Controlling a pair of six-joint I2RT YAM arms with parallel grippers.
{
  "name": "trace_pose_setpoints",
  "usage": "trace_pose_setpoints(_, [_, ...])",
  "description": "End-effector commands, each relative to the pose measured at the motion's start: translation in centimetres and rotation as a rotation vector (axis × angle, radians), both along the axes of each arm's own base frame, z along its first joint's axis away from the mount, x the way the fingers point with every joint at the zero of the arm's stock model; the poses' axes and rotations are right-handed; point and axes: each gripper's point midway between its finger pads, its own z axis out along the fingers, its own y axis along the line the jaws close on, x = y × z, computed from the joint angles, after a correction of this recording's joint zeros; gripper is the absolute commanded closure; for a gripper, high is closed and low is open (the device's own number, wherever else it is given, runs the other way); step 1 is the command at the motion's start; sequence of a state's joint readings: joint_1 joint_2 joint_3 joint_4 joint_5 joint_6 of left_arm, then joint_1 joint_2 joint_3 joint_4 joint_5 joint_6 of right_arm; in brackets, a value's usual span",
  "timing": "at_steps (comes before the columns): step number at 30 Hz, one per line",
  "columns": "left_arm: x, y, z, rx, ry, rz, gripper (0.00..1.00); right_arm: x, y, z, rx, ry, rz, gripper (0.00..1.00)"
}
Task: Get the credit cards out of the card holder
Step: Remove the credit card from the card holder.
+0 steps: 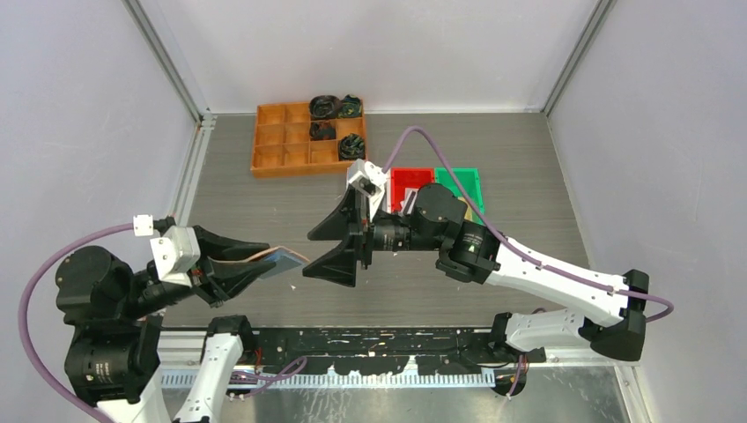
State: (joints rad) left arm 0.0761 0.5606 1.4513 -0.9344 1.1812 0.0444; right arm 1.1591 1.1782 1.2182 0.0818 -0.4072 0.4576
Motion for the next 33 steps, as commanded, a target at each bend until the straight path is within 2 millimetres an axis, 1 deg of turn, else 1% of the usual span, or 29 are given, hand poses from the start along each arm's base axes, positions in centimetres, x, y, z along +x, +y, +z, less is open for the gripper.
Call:
trace_pose_setpoints(1, [-0.7, -0.5, 1.3, -0.008, 0.013, -0.072, 1.0, -1.6, -0.4, 2.7, 0.132, -0.215, 0.086, 0.08])
trace_pose_setpoints(4, [-1.5, -1.1, 2.6, -0.061, 0.088, -0.126, 1.0, -2.1, 1.0, 2.0, 0.081, -0.29, 0.112, 0.06])
trace_pose_setpoints(5, [-1.7, -1.2, 3.1, -0.08, 0.114, -0.145, 1.0, -2.5, 1.5, 2.0, 0.074, -0.309, 0.125, 0.06])
trace_pose_setpoints(9, [-1.7, -1.5, 4.6, -0.136, 0.178, -0.187, 1.0, -3.6, 2.6, 2.9, 0.1, -0.342, 0.171, 0.06])
trace_pose_setpoints(11, [-1.6, -1.6, 4.9, -0.147, 0.205, -0.198, 1.0, -3.8, 3.3, 3.2, 0.108, -0.349, 0.18, 0.08])
trace_pose_setpoints(14, [-1.4, -1.6, 4.9, -0.157, 0.229, -0.201, 1.0, -4.1, 3.9, 4.1, 0.143, -0.335, 0.188, 0.16])
trace_pose_setpoints(15, [-1.3, -1.6, 4.9, -0.158, 0.233, -0.201, 1.0, -4.2, 4.0, 4.5, 0.159, -0.315, 0.195, 0.21])
trace_pose_setpoints(16, [-1.2, -1.6, 4.7, -0.16, 0.238, -0.198, 1.0, -4.4, 4.1, 4.8, 0.175, -0.302, 0.203, 0.29])
trace_pose_setpoints(17, [-1.1, -1.6, 4.6, -0.162, 0.243, -0.196, 1.0, -4.5, 4.1, 5.2, 0.19, -0.288, 0.211, 0.39])
trace_pose_setpoints(18, [-1.0, -1.5, 4.4, -0.165, 0.241, -0.187, 1.0, -4.6, 4.1, 5.2, 0.192, -0.272, 0.216, 0.55])
trace_pose_setpoints(19, [-0.8, -1.5, 4.3, -0.168, 0.236, -0.177, 1.0, -4.6, 4.2, 5.3, 0.19, -0.255, 0.216, 0.72])
trace_pose_setpoints(20, [-0.5, -1.4, 4.1, -0.168, 0.23, -0.164, 1.0, -4.5, 4.2, 5.2, 0.183, -0.236, 0.213, 0.87])
trace_pose_setpoints(21, [-0.2, -1.3, 3.8, -0.164, 0.214, -0.144, 0.97, -4.3, 4.2, 5.1, 0.174, -0.216, 0.2, 0.97])
trace_pose_setpoints(22, [0.1, -1.2, 3.3, -0.16, 0.212, -0.122, 0.84, -4.0, 4.1, 5.0, 0.163, -0.19, 0.182, 0.99])
trace_pose_setpoints(23, [0.6, -1.0, 2.8, -0.152, 0.207, -0.092, 0.65, -3.6, 4.0, 4.9, 0.152, -0.16, 0.158, 0.99])
trace_pose_setpoints(24, [1.1, -0.8, 2.3, -0.145, 0.203, -0.054, 0.35, -3.1, 3.8, 4.6, 0.141, -0.132, 0.143, 0.99])
trace_pose_setpoints(25, [1.8, -0.4, 1.8, -0.131, 0.191, -0.002, 0.07, -2.8, 3.5, 4.4, 0.134, -0.108, 0.134, 0.99])
trace_pose_setpoints(26, [2.5, 0.1, 1.5, -0.116, 0.173, 0.056, 0.01, -2.5, 3.2, 4.2, 0.124, -0.091, 0.129, 0.99])
trace_pose_setpoints(28, [4.0, 1.2, 1.2, -0.088, 0.144, 0.159, 0.0, -1.7, 2.4, 3.4, 0.091, -0.061, 0.105, 0.99])
trace_pose_setpoints(30, [5.1, 2.0, 1.2, -0.054, 0.142, 0.222, 0.0, -0.8, 1.7, 2.5, 0.063, -0.03, 0.092, 0.99])
trace_pose_setpoints(32, [5.9, 2.7, 1.3, -0.034, 0.158, 0.271, 0.0, -0.3, 0.9, 1.9, 0.037, -0.002, 0.111, 0.99])
trace_pose_setpoints(33, [5.9, 2.7, 1.3, -0.02, 0.163, 0.273, 0.0, -0.1, 0.5, 1.6, 0.016, 0.011, 0.118, 0.99])
